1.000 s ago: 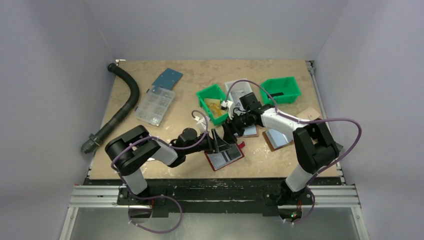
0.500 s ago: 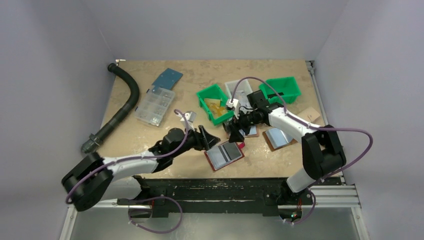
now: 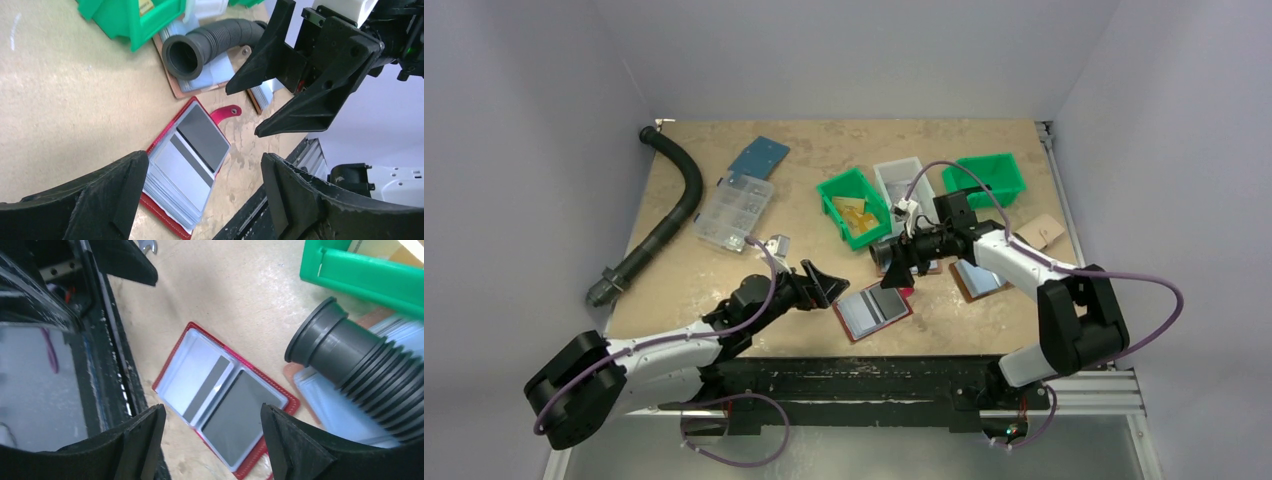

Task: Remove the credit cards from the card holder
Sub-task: Remove the credit card from the card holder.

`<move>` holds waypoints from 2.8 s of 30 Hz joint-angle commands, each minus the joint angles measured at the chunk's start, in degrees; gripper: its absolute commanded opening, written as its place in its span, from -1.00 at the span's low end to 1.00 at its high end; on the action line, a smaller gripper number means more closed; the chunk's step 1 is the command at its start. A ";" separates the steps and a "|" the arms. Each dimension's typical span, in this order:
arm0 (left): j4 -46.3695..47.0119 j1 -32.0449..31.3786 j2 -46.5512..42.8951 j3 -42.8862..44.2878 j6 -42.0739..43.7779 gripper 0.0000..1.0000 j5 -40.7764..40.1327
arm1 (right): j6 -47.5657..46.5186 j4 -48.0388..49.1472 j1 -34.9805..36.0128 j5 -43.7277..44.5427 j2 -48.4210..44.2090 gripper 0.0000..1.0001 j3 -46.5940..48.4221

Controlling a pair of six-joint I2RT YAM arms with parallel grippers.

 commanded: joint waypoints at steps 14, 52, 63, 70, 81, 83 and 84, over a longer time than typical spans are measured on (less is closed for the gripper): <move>13.99 0.03 12.37 0.78 -4.41 0.42 7.87 | 19.69 14.36 -1.39 6.76 2.56 0.26 -7.03; 13.86 -2.99 34.69 6.59 -6.42 -0.64 7.54 | 18.84 11.93 -1.28 4.08 6.80 -0.18 -4.99; 12.06 -2.97 34.42 6.75 -6.49 -0.72 7.00 | 18.98 11.93 -1.34 6.28 6.62 -0.18 -4.68; 11.32 -3.03 33.87 7.01 -6.15 -0.72 6.93 | 15.60 10.84 -1.56 4.49 2.87 -0.07 -4.40; 9.82 -3.02 32.79 7.57 -5.47 -0.72 7.07 | 16.61 10.64 -1.50 4.53 6.20 -0.16 -4.46; 9.84 -2.97 32.73 7.50 -5.44 -0.71 7.08 | 17.35 11.18 -1.46 6.01 6.45 -0.15 -4.81; 9.90 -2.97 32.74 7.51 -5.44 -0.72 7.16 | 17.57 11.29 -1.46 6.56 6.64 -0.14 -4.83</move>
